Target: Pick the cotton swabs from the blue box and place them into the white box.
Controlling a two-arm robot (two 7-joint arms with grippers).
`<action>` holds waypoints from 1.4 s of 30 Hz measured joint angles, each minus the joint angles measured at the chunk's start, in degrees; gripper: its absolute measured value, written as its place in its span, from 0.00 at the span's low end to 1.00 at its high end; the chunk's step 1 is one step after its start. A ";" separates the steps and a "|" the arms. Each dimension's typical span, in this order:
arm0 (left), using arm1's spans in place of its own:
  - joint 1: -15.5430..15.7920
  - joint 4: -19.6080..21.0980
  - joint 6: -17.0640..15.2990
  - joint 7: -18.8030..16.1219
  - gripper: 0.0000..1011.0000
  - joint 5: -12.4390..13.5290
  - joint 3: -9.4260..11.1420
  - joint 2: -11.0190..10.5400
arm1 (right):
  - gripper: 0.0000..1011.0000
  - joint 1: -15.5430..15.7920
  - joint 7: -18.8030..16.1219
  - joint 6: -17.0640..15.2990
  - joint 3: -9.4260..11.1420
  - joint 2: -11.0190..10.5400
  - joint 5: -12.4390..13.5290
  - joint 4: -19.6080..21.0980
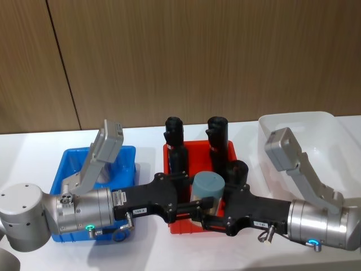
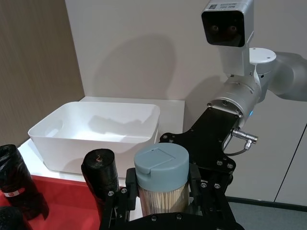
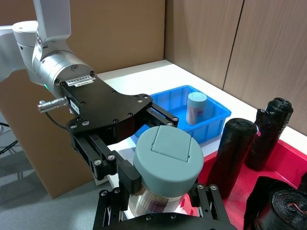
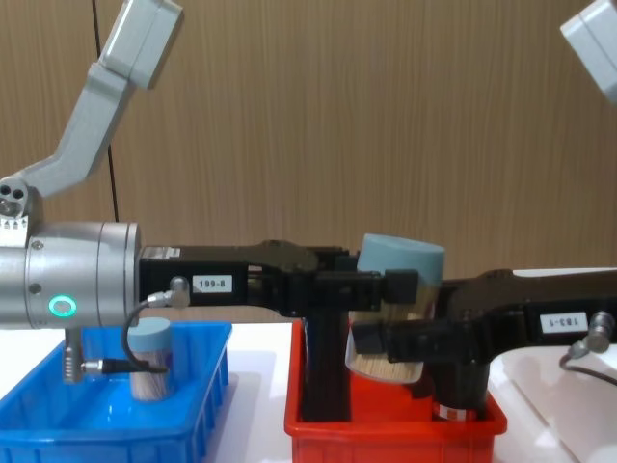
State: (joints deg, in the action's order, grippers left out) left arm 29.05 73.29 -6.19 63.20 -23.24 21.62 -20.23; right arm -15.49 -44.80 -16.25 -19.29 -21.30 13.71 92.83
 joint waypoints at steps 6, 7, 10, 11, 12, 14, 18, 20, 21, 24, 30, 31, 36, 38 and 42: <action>0.00 -0.01 0.00 -0.02 0.64 0.00 0.02 0.00 | 0.67 -0.04 0.19 0.04 -0.16 -0.22 0.46 -0.05; 0.00 -0.01 0.00 -0.02 0.64 0.00 0.02 0.00 | 0.67 -0.05 0.22 0.05 -0.19 -0.27 0.54 -0.05; 0.00 -0.01 -0.02 -0.04 0.70 0.07 0.05 0.01 | 0.67 -0.05 0.26 0.10 -0.24 -0.31 0.83 -0.05; 0.00 -0.01 -0.03 -0.05 0.72 0.10 0.05 0.01 | 0.67 -0.05 0.26 0.10 -0.25 -0.35 0.86 -0.05; 0.00 -0.02 -0.04 -0.09 0.73 0.14 0.04 0.01 | 0.67 -0.05 0.25 0.14 -0.28 -0.41 0.94 -0.04; 0.00 -0.02 -0.05 -0.12 0.80 0.16 0.04 0.01 | 0.67 -0.05 0.24 0.16 -0.30 -0.50 1.07 -0.04; 0.00 -0.02 -0.05 -0.14 0.91 0.16 0.03 0.00 | 0.67 -0.04 0.26 0.20 -0.34 -0.73 1.32 -0.04; 0.00 -0.03 -0.06 -0.15 0.97 0.17 0.03 0.00 | 0.67 -0.03 0.30 0.22 -0.35 -0.82 1.37 -0.04; 0.00 -0.03 -0.06 -0.14 0.98 0.17 0.02 0.00 | 0.67 -0.02 0.35 0.24 -0.35 -0.90 1.43 -0.04; 0.00 -0.03 -0.05 -0.14 0.99 0.17 0.01 0.00 | 0.67 0.03 0.49 0.29 -0.37 -1.10 1.70 -0.04; 0.00 -0.01 -0.03 -0.14 0.99 0.16 0.01 0.00 | 0.67 0.24 0.69 0.47 -0.36 -1.60 2.10 0.05; 0.00 -0.01 -0.03 -0.14 0.99 0.16 0.01 0.00 | 0.67 0.24 0.69 0.47 -0.36 -1.60 2.10 0.05; 0.00 0.00 -0.01 -0.13 0.99 0.14 0.01 0.00 | 0.67 0.52 1.05 0.71 -0.26 -2.12 2.44 0.18; 0.00 0.00 -0.01 -0.12 0.99 0.13 0.01 0.00 | 0.67 0.64 1.21 0.82 -0.20 -2.38 2.63 0.20; 0.00 0.00 -0.01 -0.10 0.99 0.11 0.01 0.00 | 0.67 0.89 1.74 1.15 -0.03 -2.85 2.86 0.21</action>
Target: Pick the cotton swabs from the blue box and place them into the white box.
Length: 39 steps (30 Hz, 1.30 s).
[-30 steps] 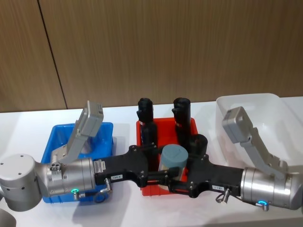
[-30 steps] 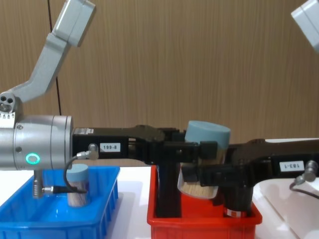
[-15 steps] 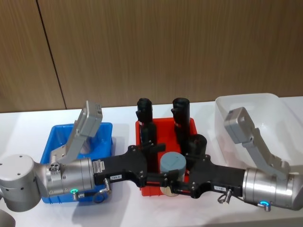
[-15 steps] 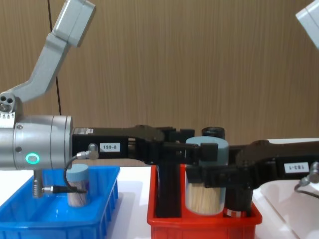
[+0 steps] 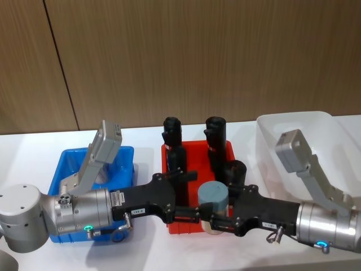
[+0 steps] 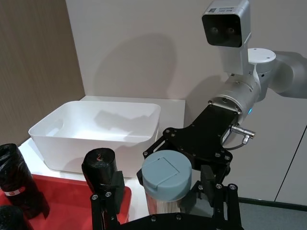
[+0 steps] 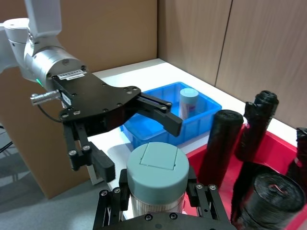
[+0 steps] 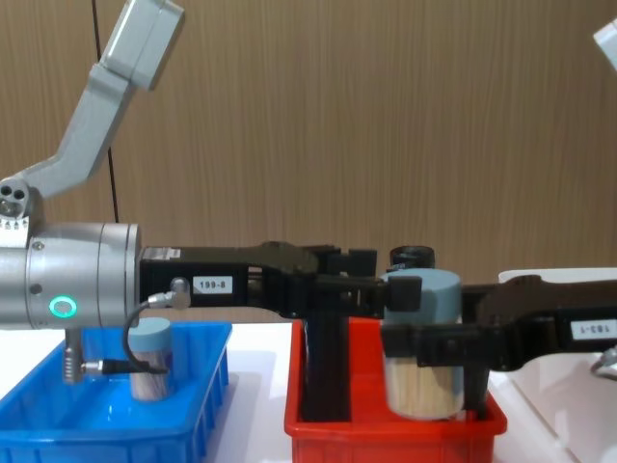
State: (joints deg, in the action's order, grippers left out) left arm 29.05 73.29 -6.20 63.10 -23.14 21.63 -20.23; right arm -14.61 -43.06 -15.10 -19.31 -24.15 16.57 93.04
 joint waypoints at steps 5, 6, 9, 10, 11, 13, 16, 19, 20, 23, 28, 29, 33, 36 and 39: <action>0.00 0.00 0.00 0.02 0.99 -0.03 0.00 0.00 | 0.67 0.41 1.10 0.60 0.42 -0.78 0.70 -0.18; 0.00 0.00 0.00 0.02 0.99 -0.03 0.00 0.00 | 0.67 0.47 1.25 0.70 0.50 -0.91 0.78 -0.23; 0.00 0.00 0.00 0.04 0.99 -0.03 0.00 0.00 | 0.67 0.78 1.90 1.10 0.89 -1.49 1.30 -0.44; 0.00 0.00 0.00 0.04 0.99 -0.04 0.00 0.00 | 0.67 0.85 2.13 1.26 0.98 -1.64 1.54 -0.48; 0.00 0.00 0.00 0.04 0.99 -0.04 0.00 0.00 | 0.67 0.93 2.31 1.37 1.10 -1.81 1.66 -0.52; 0.00 0.00 0.00 0.05 0.99 -0.04 0.00 0.00 | 0.67 1.17 2.88 1.70 1.52 -2.37 2.16 -0.68; 0.00 0.00 0.00 0.06 0.99 -0.04 0.00 0.00 | 0.67 1.49 3.76 2.22 2.09 -3.07 2.98 -0.87; 0.00 0.00 -0.01 0.07 0.99 -0.04 0.00 0.00 | 0.67 1.82 4.69 2.79 2.76 -3.92 3.72 -1.09; 0.00 0.00 -0.01 0.07 0.99 -0.04 0.00 0.00 | 0.67 1.90 4.89 2.91 2.92 -4.13 3.88 -1.15; 0.00 0.00 -0.01 0.07 0.99 -0.04 0.00 0.00 | 0.67 2.35 6.01 3.61 3.82 -5.20 4.79 -1.39; 0.00 0.00 -0.01 0.07 0.99 -0.04 0.00 0.00 | 0.67 2.79 7.76 4.41 5.01 -6.51 5.99 -1.69; 0.00 0.00 -0.01 0.07 0.99 -0.04 0.00 0.00 | 0.67 2.86 8.02 4.53 5.24 -6.75 6.14 -1.77; 0.00 0.00 -0.01 0.07 0.99 -0.03 0.00 0.00 | 0.67 2.95 9.47 5.01 6.09 -7.61 6.83 -2.12; 0.00 0.00 -0.01 0.07 0.99 -0.03 0.00 0.00 | 0.67 2.83 10.79 5.27 6.71 -8.09 7.18 -2.58; 0.00 0.00 0.00 0.07 0.99 -0.03 0.00 0.00 | 0.67 2.34 12.28 5.39 7.22 -8.35 7.38 -3.20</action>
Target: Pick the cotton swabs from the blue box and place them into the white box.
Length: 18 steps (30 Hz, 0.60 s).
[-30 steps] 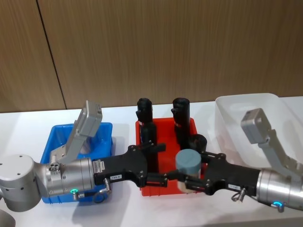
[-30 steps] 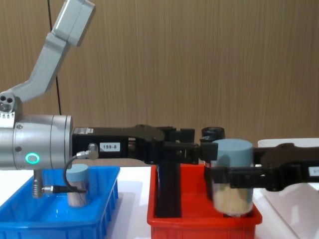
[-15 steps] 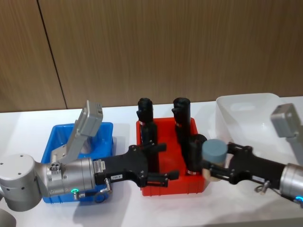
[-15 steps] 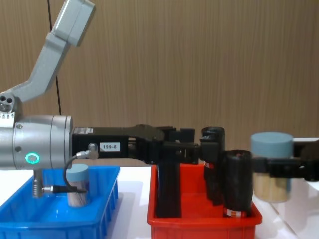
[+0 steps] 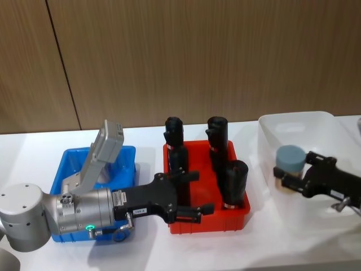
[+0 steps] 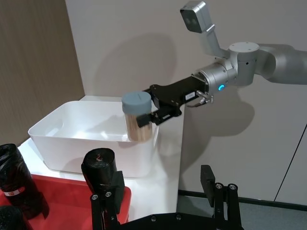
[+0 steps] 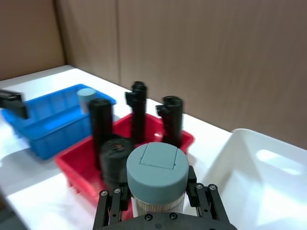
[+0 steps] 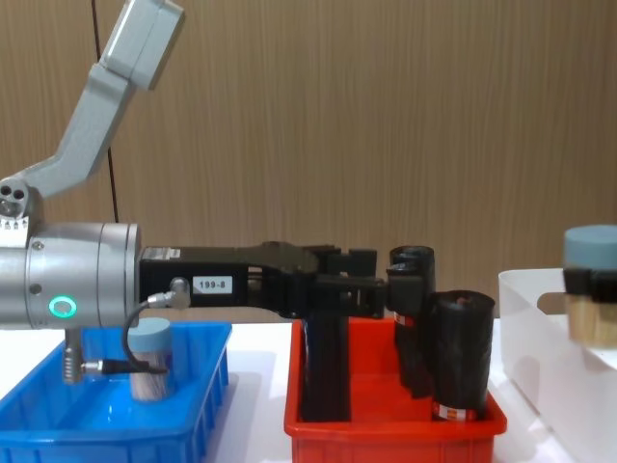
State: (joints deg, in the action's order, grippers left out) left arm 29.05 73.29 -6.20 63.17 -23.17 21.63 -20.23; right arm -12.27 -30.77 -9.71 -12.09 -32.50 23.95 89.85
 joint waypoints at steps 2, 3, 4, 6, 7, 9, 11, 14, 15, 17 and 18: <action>0.00 0.00 0.00 0.00 0.99 0.00 0.00 0.00 | 0.67 -0.53 1.02 0.00 0.26 -0.04 0.00 -0.56; 0.00 0.00 0.00 0.00 0.99 0.00 0.00 0.00 | 0.67 -0.75 1.47 0.00 0.34 -0.04 -0.01 -0.81; 0.00 0.00 0.00 0.00 0.99 0.00 0.00 0.00 | 0.67 -1.29 2.16 0.00 0.47 0.02 -0.10 -1.43; 0.00 0.00 0.00 -0.01 0.99 0.00 0.00 0.00 | 0.67 -2.16 3.25 -0.09 0.60 0.26 -0.43 -2.41; 0.00 0.00 0.00 0.00 0.99 0.00 0.00 0.00 | 0.67 -2.46 3.58 -0.14 0.61 0.35 -0.52 -2.72; 0.00 0.00 0.00 -0.01 0.99 0.00 0.00 0.00 | 0.67 -3.64 4.63 -0.32 0.64 0.79 -0.98 -4.08; 0.00 0.00 0.00 -0.01 0.99 0.00 0.00 0.00 | 0.67 -4.00 4.83 -0.37 0.64 0.93 -1.09 -4.52; 0.00 0.00 0.00 -0.01 0.99 0.00 0.00 0.00 | 0.67 -6.07 6.36 -0.56 0.53 1.86 -2.16 -7.14; 0.00 0.00 0.00 -0.01 0.99 0.00 0.00 0.00 | 0.67 -6.48 6.70 -0.60 0.47 2.03 -2.35 -7.66; 0.00 0.00 0.00 -0.01 0.99 0.00 0.00 0.00 | 0.67 -7.79 7.46 -0.67 0.29 2.63 -3.01 -9.46; 0.00 0.00 0.00 -0.01 0.99 0.00 0.00 0.00 | 0.67 -8.17 7.73 -0.68 0.21 2.83 -3.28 -10.03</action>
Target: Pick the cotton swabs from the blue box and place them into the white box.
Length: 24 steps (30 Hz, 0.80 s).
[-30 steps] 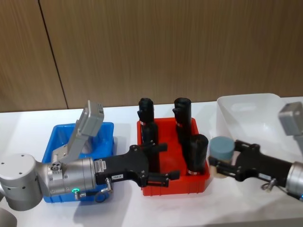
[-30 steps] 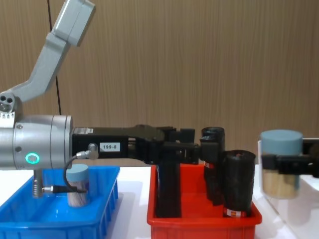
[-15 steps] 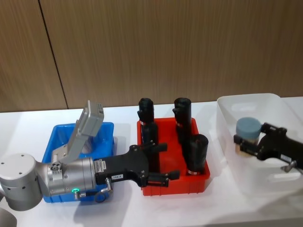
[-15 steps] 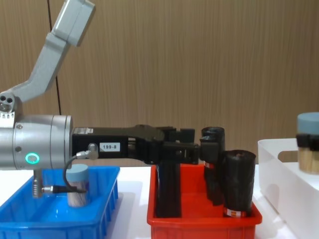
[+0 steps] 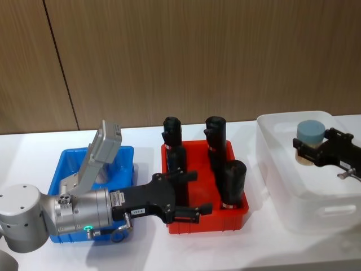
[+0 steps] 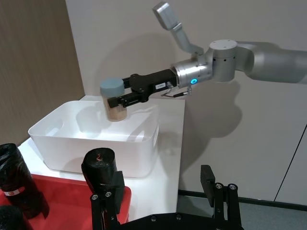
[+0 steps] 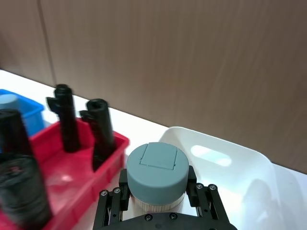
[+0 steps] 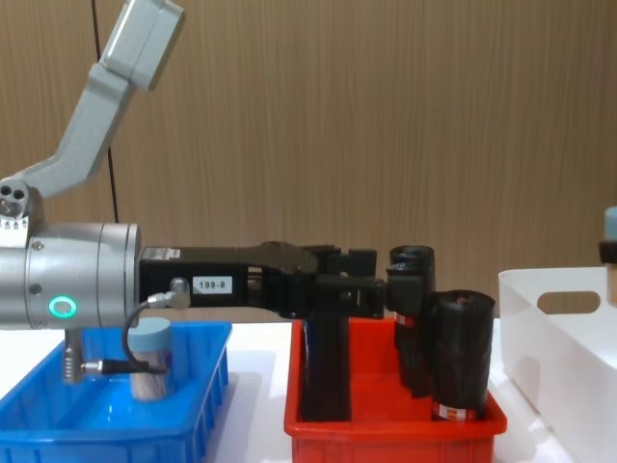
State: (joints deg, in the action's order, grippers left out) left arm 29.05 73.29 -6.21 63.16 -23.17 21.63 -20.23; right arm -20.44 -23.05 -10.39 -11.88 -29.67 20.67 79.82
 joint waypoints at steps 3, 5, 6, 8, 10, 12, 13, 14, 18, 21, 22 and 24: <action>0.00 0.00 0.00 0.00 0.99 0.00 0.00 0.00 | 0.69 -1.60 1.07 -0.01 -0.27 0.81 -0.89 -2.37; 0.00 0.00 0.00 0.00 0.99 0.00 0.00 0.00 | 0.74 -2.26 1.51 -0.01 -0.37 1.11 -1.26 -3.41; 0.00 0.00 0.00 0.00 0.99 0.00 0.00 0.00 | 0.79 -2.98 1.89 -0.01 -0.51 1.47 -1.62 -4.55; 0.00 0.00 0.00 0.00 0.99 0.00 0.00 0.00 | 0.83 -3.54 2.25 0.00 -0.59 1.75 -1.87 -5.51; 0.00 0.00 0.00 0.00 0.99 0.00 0.00 0.00 | 0.88 -4.27 2.75 0.07 -0.73 2.15 -2.22 -6.67; 0.00 0.00 0.00 0.00 0.99 0.00 0.00 0.00 | 0.92 -4.75 3.01 0.15 -0.80 2.40 -2.45 -7.45; 0.00 0.00 0.00 0.00 0.99 0.00 0.00 0.00 | 0.95 -5.09 3.24 0.23 -0.87 2.59 -2.56 -8.02; 0.00 0.00 0.00 0.00 0.99 0.00 0.00 0.00 | 0.97 -5.24 3.37 0.27 -0.90 2.67 -2.63 -8.28; 0.00 0.00 0.00 0.00 0.99 0.00 0.00 0.00 | 0.99 -5.88 3.94 0.54 -1.01 3.05 -2.93 -9.35; 0.00 0.00 0.00 0.00 0.99 0.00 0.00 0.00 | 0.99 -6.09 4.12 0.64 -1.05 3.19 -2.97 -9.71; 0.00 0.00 0.00 0.00 0.99 0.00 0.00 0.00 | 0.99 -6.20 4.22 0.68 -1.08 3.25 -3.00 -9.87; 0.00 0.00 0.00 0.00 0.99 0.00 0.00 0.00 | 0.99 -6.27 4.32 0.71 -1.09 3.31 -3.03 -9.99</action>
State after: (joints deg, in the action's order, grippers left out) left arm 29.05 73.29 -6.21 63.17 -23.17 21.64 -20.23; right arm -26.71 -18.73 -9.69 -12.97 -26.36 17.64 69.83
